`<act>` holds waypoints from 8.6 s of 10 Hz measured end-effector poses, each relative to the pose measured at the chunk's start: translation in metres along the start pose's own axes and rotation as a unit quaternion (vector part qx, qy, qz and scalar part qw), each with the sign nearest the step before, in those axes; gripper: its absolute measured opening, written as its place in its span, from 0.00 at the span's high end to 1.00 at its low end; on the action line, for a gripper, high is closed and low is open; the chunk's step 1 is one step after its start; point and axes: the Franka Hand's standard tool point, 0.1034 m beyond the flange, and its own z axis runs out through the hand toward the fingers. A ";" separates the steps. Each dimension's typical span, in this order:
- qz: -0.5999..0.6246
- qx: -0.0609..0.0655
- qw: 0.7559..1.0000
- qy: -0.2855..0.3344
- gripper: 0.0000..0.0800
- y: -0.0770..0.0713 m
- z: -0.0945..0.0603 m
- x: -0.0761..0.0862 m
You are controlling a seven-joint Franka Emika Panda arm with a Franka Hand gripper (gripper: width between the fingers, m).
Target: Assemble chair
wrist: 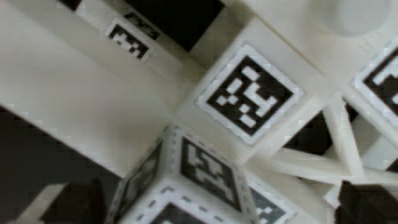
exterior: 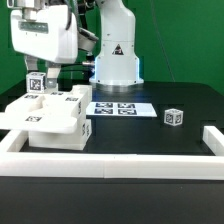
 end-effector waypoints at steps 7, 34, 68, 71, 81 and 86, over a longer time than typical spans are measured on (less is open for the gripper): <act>-0.243 -0.001 0.970 0.005 0.19 0.003 0.001 -0.001; 0.156 0.013 0.987 0.032 0.64 0.006 0.003 0.005; -0.192 0.012 0.981 0.039 0.64 -0.006 0.006 -0.004; -0.116 0.016 0.992 0.037 0.64 -0.006 0.007 -0.004; 0.233 0.031 0.971 0.035 0.64 -0.010 0.007 -0.004; 0.422 0.045 0.905 0.022 0.64 -0.009 0.007 -0.002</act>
Offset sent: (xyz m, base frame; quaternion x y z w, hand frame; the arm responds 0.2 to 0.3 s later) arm -0.0050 0.0005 0.0000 0.0073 -0.0033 -0.2297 0.9732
